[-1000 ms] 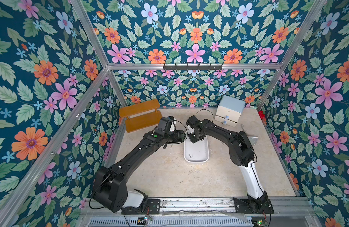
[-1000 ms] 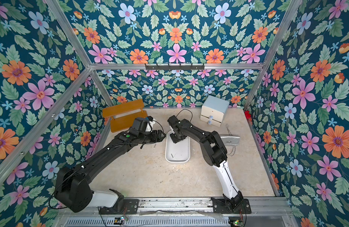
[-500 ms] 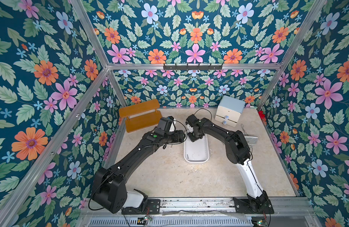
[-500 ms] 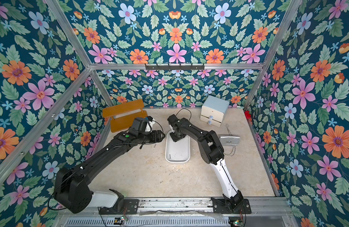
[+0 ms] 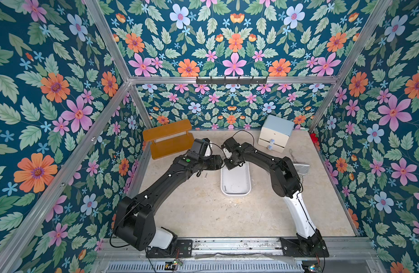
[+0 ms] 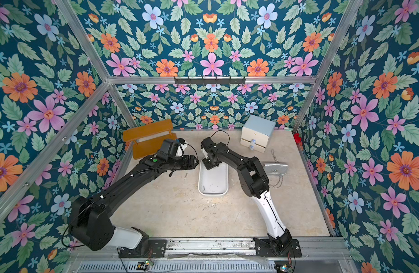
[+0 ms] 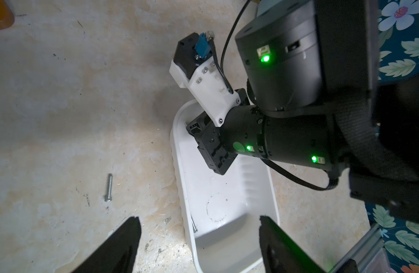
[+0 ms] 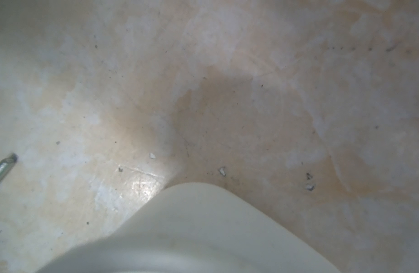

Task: Take out the screws from the storage box
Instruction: Pick up the screw from the storage box, then place the screw at the center of the board.

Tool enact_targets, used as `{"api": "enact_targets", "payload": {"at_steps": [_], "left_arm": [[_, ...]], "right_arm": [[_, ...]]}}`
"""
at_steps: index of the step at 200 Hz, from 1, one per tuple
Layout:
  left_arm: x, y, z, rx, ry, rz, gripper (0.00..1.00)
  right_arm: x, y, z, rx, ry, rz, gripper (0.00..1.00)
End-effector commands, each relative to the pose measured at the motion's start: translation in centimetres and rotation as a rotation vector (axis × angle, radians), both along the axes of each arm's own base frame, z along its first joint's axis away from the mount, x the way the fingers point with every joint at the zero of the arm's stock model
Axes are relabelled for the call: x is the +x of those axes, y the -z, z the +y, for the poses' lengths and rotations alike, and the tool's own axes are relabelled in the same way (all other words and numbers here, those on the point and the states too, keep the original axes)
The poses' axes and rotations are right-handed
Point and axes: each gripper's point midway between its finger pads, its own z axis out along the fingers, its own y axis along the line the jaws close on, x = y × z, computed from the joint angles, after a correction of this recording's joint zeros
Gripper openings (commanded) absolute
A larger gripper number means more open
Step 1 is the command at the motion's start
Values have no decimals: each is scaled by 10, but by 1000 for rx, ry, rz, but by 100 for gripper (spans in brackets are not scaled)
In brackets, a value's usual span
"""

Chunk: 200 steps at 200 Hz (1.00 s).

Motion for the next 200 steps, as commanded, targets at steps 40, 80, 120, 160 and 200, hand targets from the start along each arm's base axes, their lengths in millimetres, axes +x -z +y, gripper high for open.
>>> {"api": "enact_targets", "payload": {"at_steps": [40, 80, 120, 160, 200], "left_arm": [[-7, 3, 4, 7, -4, 17, 84], [-9, -2, 8, 14, -9, 4, 84], [-9, 4, 8, 29, -13, 20, 84], [-10, -11, 0, 22, -3, -5, 82], [7, -11, -30, 70, 54, -13, 79]], "right_arm": [[-18, -47, -10, 58, 25, -11, 0], [-25, -100, -42, 104, 118, -97, 0], [-43, -101, -122, 87, 344, -100, 0], [-73, -85, -180, 39, 509, -109, 0], [-74, -64, -208, 28, 580, -103, 1]]}}
